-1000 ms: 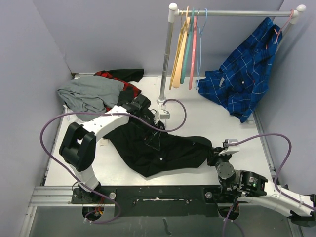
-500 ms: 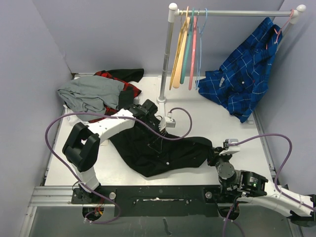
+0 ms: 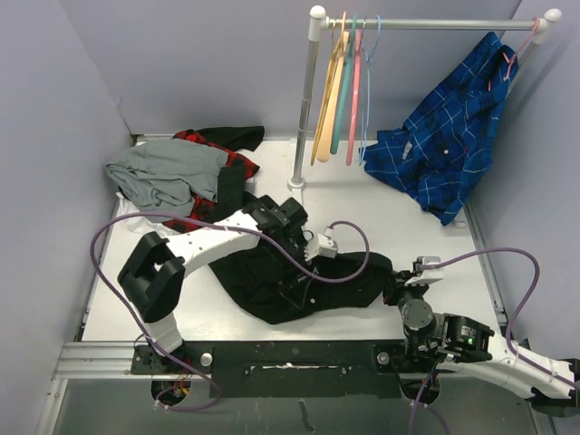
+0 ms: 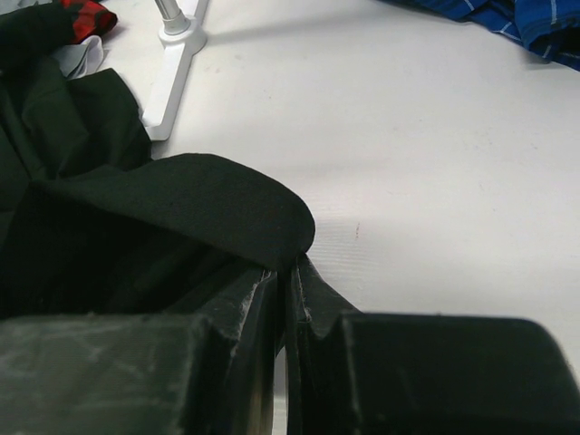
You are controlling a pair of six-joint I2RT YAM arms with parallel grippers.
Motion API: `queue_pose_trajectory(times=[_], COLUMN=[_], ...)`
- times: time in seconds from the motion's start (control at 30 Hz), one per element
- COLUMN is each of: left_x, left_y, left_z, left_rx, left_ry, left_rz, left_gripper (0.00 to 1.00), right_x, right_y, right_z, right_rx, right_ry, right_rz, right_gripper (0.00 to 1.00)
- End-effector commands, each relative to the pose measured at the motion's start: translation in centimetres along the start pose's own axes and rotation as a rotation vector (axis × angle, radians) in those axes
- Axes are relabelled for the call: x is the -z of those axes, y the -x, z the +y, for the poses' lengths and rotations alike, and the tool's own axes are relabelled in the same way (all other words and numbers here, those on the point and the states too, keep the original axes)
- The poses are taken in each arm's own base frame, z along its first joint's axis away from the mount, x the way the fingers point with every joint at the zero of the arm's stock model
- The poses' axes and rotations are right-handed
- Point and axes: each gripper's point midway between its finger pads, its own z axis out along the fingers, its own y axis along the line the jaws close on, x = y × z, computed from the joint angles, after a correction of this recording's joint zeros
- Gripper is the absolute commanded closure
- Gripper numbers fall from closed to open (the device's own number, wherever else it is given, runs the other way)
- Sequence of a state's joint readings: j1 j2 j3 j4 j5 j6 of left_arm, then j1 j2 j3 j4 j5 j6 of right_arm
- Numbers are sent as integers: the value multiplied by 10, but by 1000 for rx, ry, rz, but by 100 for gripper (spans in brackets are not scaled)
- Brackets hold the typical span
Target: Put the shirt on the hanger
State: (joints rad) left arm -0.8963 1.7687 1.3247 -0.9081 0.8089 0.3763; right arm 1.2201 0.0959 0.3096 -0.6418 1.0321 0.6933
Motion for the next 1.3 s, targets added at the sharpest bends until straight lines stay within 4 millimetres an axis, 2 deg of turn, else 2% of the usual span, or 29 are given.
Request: queue_pose_trajectory(times=[0.0,0.07,0.13,0.23,0.37,0.53,0.7,0.83,1.07,1.17,1.27], left_x=[82,109,124,125,113,124,146,157,161,157,155], left_y=[32,28,14,-17,-57,-78,-75,-67,-69,-72,-70], left_z=[14,26,35,49,66,95,123,133,157,165,176], left_rx=[-116,-157,-194,-233,-309,-445,-555,-625,-701,-708,-727], left_ry=[197,288,359,414,447,552,636,638,664,652,678], left_rz=[-179,-212,-194,-112,5,91,155,163,213,230,225], left_gripper=[26,23,23,26,29,34,35,34,32,33,36], right_x=[2,2,2,2,2,2,1,0,-1,-1,0], right_y=[17,17,17,18,17,16,14,11,10,11,12], right_z=[-2,-1,-1,-1,-2,-2,-1,3,2,1,0], right_rx=[-57,-56,-57,-58,-54,-53,-49,-37,-29,-36,-43], right_ry=[-23,-20,-16,-17,-24,-28,-31,-21,-30,-33,-32], right_rz=[-45,-43,-41,-43,-43,-36,-32,-19,-17,-23,-29], right_gripper=[100,100,100,100,100,100,100,100,100,100,100])
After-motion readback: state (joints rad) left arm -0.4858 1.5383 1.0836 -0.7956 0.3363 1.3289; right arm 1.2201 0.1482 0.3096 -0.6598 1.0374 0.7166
